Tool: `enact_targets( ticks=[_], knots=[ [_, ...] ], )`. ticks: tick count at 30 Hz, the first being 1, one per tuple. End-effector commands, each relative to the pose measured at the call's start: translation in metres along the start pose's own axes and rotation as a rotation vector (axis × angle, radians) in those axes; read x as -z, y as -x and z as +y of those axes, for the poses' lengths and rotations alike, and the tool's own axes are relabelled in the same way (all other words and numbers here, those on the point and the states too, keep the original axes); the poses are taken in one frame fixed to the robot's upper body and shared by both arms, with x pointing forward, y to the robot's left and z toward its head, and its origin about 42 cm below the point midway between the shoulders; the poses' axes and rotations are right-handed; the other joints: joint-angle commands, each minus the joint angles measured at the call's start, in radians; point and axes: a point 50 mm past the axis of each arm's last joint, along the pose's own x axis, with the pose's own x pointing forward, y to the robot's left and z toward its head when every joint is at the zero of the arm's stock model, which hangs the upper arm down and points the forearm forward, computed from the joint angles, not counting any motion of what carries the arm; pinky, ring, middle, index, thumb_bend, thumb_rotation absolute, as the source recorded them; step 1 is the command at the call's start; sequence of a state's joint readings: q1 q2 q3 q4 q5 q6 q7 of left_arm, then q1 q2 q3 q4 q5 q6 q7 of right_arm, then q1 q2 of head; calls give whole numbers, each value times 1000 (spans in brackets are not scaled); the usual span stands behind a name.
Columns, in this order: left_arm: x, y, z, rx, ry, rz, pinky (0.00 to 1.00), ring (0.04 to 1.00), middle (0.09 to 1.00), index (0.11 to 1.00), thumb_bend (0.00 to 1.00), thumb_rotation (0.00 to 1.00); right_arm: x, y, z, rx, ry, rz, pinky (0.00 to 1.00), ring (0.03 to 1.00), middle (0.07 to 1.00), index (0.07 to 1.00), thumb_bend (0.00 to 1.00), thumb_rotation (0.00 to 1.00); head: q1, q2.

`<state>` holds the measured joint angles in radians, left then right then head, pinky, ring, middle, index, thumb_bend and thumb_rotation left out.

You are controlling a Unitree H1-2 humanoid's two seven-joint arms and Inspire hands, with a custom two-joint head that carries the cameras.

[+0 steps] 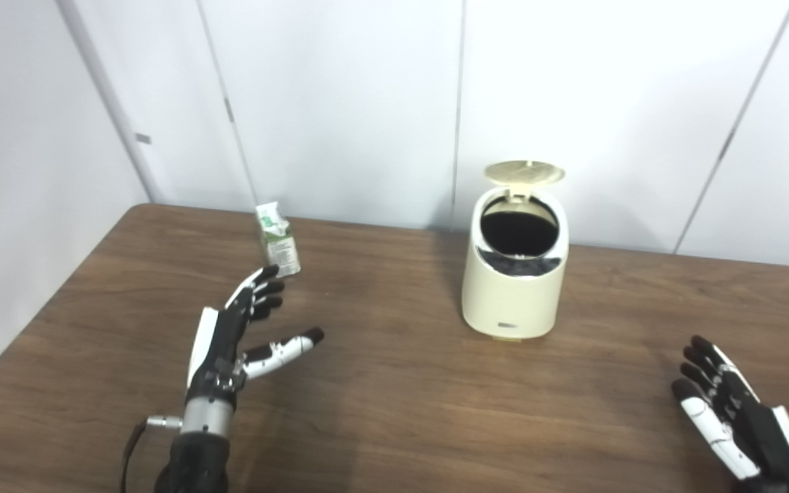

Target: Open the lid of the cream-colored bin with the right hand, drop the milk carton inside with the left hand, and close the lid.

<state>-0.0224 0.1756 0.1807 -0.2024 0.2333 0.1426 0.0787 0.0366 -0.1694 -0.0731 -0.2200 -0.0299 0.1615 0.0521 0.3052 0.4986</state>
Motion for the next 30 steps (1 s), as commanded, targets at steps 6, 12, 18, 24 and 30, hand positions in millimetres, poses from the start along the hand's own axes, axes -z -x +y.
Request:
enact_targets(
  ticks=[6,12,18,24,30],
  knots=[
    [-18,-30,25,-78,-61,-74,824,786,817,892,764,206,-14,-3,-5,-1,15,-39,850,891,901,903,500,655,44,-20],
    [-25,-47,35,-82,-147,-53,746,787,842,907,759,245,-15,-3,-5,-13,13,-44,829,880,899,906,461,652,54,-23],
    [-29,-75,46,-81,-245,-32,697,806,858,926,803,252,-14,-3,-5,-22,-11,-48,822,876,898,899,440,622,59,-20],
    [-33,-95,48,-49,-320,-55,698,831,899,927,803,226,-15,-3,-2,-21,4,-38,838,878,897,908,459,648,55,-20],
    [-36,-119,51,-44,-352,-56,703,826,903,933,792,179,-15,-2,0,-21,4,-35,830,879,897,909,474,656,53,-18]
  ],
)
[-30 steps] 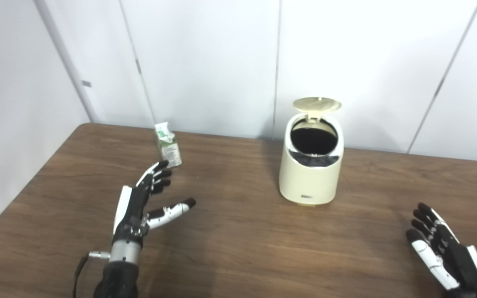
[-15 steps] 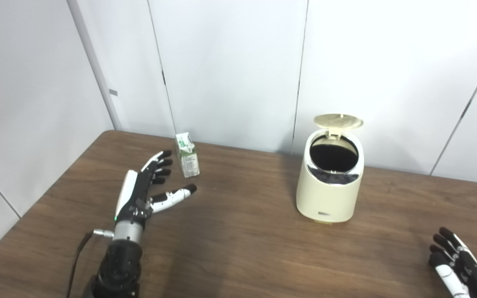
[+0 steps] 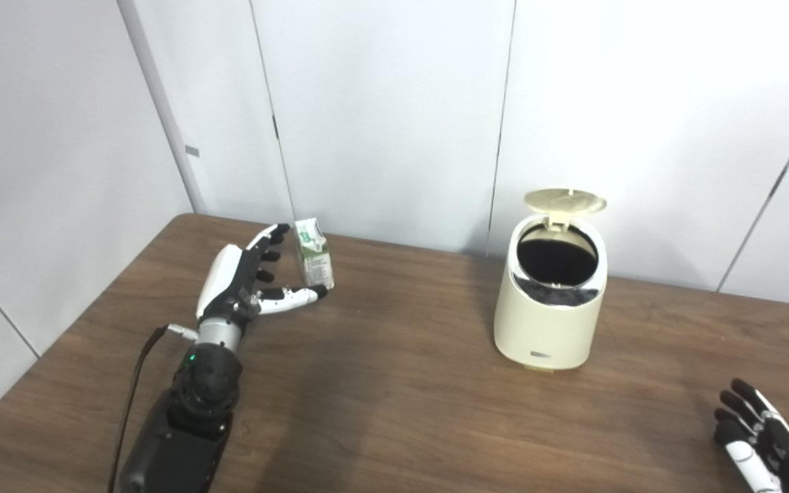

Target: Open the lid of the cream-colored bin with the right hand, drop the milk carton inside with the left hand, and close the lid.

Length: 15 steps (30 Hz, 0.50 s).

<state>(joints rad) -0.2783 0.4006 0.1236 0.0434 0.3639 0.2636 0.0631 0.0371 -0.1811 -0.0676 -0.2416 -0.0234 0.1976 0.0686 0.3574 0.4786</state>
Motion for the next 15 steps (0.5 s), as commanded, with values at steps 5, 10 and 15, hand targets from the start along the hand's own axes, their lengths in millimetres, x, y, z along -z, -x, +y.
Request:
enact_targets(
  ticks=[5,10,15],
  knots=[
    [-23,-38,25,-60,-53,-63,681,829,916,936,816,178,-14,-1,3,8,8,-39,821,869,893,900,500,667,-2,0],
    [-26,-52,28,-43,-75,-27,714,837,933,953,823,172,-15,0,4,7,6,-43,811,871,893,898,503,668,-5,2],
    [-29,-61,29,-32,-77,-19,654,800,928,961,854,173,-16,0,4,9,7,-46,795,860,886,890,511,672,-7,2]
  ],
)
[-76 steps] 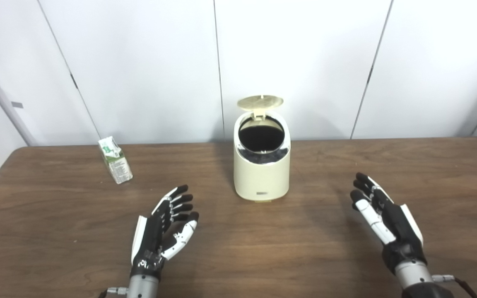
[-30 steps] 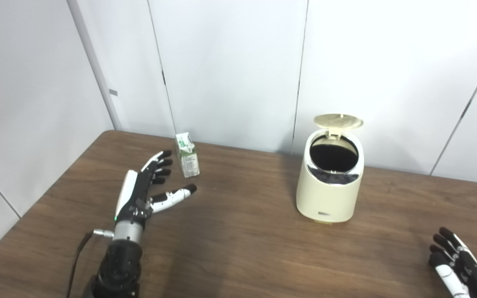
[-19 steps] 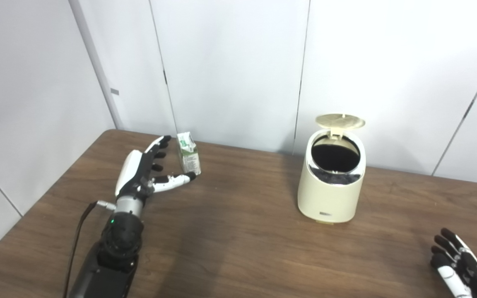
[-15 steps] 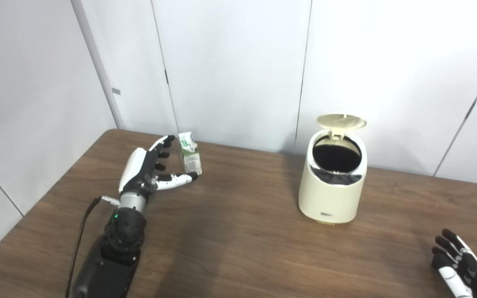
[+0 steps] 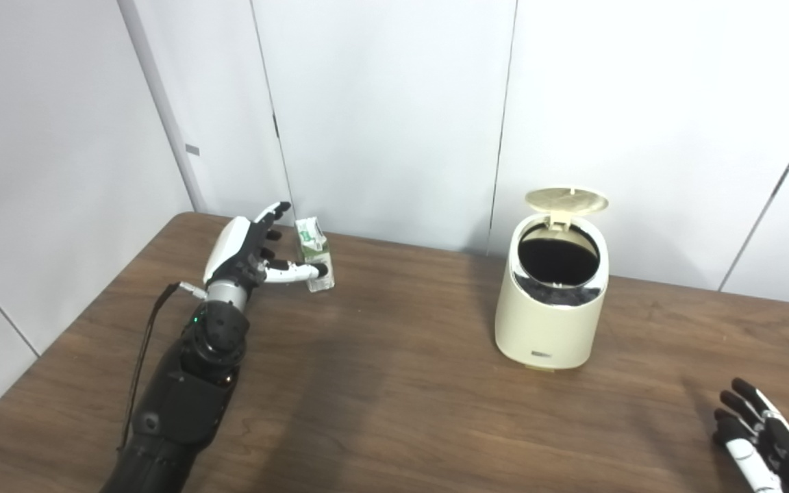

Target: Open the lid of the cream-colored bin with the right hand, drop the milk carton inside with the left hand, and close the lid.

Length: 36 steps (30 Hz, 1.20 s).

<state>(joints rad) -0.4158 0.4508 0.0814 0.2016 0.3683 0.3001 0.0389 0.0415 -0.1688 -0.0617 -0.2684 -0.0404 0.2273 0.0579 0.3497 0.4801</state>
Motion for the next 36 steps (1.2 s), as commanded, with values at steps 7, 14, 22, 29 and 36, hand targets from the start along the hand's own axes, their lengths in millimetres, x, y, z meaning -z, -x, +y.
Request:
enact_targets(
  ticks=[7,14,22,29,36],
  knots=[
    [-19,-26,27,-50,-28,-41,704,861,950,980,843,128,-12,0,1,-2,21,-59,767,852,883,885,496,666,-2,1],
    [-22,-39,28,-23,-61,-2,757,887,951,973,855,133,-13,0,1,-2,35,-65,771,856,884,884,481,659,-5,1],
    [-28,-57,34,19,-150,-10,722,854,929,951,885,117,-16,1,3,-5,46,-70,745,846,877,882,462,644,-9,1],
    [-35,-66,35,36,-187,-10,714,852,923,942,885,130,-17,1,5,-10,35,-68,770,864,888,893,471,639,-14,0],
    [-35,-70,33,61,-202,-5,717,849,924,945,877,127,-20,2,7,-12,53,-72,760,860,885,895,434,613,-19,2]
  ],
)
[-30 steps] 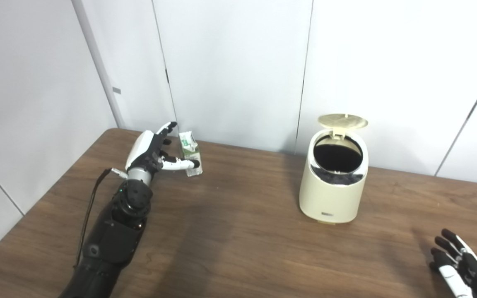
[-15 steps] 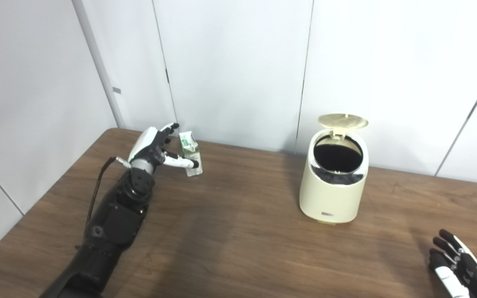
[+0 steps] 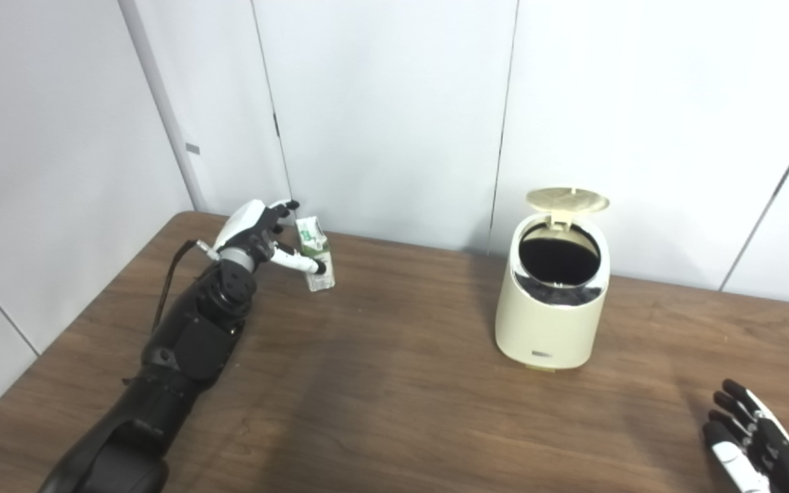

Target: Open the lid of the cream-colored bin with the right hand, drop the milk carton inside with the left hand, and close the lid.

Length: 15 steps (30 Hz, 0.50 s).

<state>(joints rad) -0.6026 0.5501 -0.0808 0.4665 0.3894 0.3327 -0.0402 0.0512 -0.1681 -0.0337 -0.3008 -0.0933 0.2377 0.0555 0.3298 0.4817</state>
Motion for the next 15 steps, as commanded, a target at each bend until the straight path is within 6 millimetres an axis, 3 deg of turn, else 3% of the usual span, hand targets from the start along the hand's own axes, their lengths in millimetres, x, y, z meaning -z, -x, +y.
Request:
enact_targets(
  ticks=[1,15],
  knots=[
    [-22,-9,33,-71,-27,-77,720,852,928,947,877,126,-14,-2,-1,0,5,-60,765,864,887,898,433,620,0,0],
    [-24,-11,29,-24,-5,-76,666,811,887,913,854,107,-17,-2,0,5,7,-61,793,871,892,903,409,605,-7,2]
  ],
)
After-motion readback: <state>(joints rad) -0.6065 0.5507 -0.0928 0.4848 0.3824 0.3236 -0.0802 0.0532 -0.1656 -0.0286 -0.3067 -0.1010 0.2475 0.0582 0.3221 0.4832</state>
